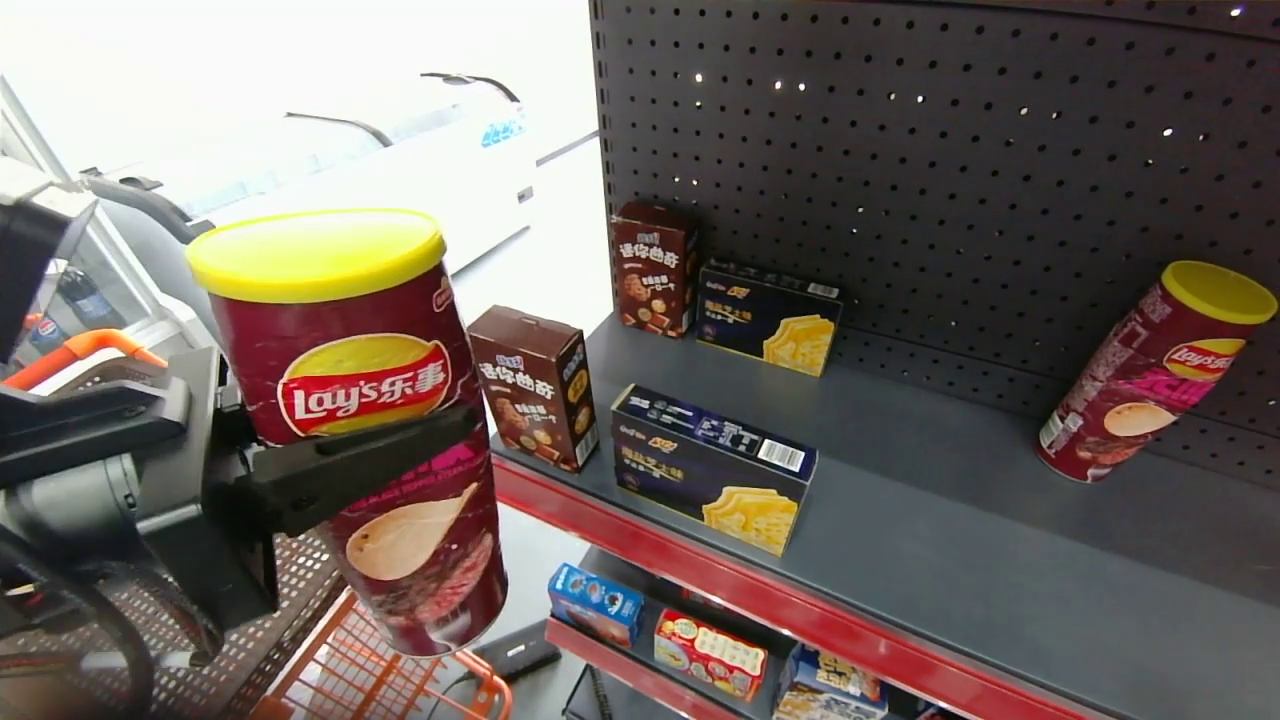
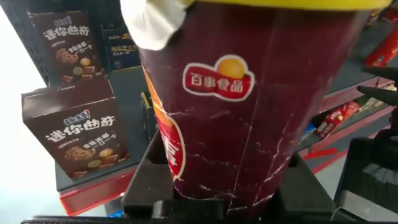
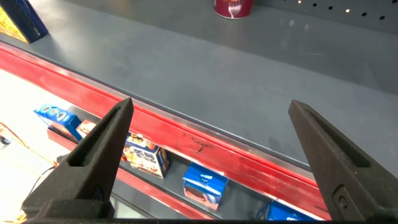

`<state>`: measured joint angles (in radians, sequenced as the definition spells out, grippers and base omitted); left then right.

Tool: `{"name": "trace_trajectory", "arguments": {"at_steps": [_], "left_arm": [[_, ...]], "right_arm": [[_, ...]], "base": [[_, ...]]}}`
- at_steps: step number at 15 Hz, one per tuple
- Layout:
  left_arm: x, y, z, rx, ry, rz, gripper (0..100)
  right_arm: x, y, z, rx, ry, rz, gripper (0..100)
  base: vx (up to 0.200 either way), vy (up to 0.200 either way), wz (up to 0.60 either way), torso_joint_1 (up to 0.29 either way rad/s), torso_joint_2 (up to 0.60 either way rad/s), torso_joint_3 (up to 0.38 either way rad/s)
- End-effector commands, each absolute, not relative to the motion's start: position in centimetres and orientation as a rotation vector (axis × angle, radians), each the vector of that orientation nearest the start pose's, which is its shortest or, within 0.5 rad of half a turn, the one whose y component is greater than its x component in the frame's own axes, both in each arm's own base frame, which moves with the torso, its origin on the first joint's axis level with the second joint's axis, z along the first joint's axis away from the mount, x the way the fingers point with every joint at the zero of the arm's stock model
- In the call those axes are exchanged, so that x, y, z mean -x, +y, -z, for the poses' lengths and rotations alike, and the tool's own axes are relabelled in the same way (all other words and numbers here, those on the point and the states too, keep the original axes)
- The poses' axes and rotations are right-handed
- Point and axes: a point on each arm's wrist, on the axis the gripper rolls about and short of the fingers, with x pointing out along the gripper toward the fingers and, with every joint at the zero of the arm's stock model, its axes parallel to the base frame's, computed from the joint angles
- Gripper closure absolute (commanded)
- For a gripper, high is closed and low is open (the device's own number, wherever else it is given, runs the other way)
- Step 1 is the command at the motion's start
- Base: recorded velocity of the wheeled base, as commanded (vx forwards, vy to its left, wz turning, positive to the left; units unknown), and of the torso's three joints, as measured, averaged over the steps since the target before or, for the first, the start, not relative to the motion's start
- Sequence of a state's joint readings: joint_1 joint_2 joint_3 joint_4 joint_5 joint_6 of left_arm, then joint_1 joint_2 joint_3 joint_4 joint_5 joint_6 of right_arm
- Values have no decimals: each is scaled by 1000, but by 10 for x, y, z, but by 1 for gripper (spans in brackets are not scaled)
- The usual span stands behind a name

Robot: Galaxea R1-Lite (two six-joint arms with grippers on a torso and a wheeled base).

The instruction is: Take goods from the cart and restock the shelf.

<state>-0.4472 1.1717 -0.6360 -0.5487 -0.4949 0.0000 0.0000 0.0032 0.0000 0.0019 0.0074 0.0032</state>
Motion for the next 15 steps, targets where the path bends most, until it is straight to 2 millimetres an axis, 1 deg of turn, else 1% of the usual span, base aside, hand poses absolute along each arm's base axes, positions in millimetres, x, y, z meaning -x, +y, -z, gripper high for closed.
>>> {"name": "trace_trajectory", "arguments": {"at_steps": [1, 3, 4, 5, 7, 11, 14, 15], "left_arm": [[-147, -87, -252, 0, -13, 966, 100], [-145, -93, -252, 3, -11, 1003, 100], [-139, -102, -254, 16, -14, 1068, 100], [-136, -105, -257, 38, -27, 1090, 100], [-135, -107, -260, 76, -40, 1111, 100], [-136, -114, -257, 84, -19, 1142, 100], [-138, -117, -256, 82, -15, 1148, 100], [-135, -120, -258, 85, -32, 1173, 100]], "right_arm": [[22, 0, -75, -3, 6, -8, 0], [22, 0, -75, -3, 8, -8, 0], [22, 0, -75, -2, 8, -11, 0], [22, 0, -75, -3, 8, -11, 0], [22, 0, -75, -2, 8, -11, 0], [22, 0, -75, 5, 8, -12, 0], [22, 0, -75, 5, 8, -12, 0], [22, 0, -75, 3, 8, -12, 0]], "base": [[0, 0, 0, 0, 0, 0], [0, 0, 0, 0, 0, 0], [0, 0, 0, 0, 0, 0], [0, 0, 0, 0, 0, 0], [0, 0, 0, 0, 0, 0], [0, 0, 0, 0, 0, 0], [0, 0, -600, 2, 4, 7], [0, 0, -600, -2, -2, 7]]}}
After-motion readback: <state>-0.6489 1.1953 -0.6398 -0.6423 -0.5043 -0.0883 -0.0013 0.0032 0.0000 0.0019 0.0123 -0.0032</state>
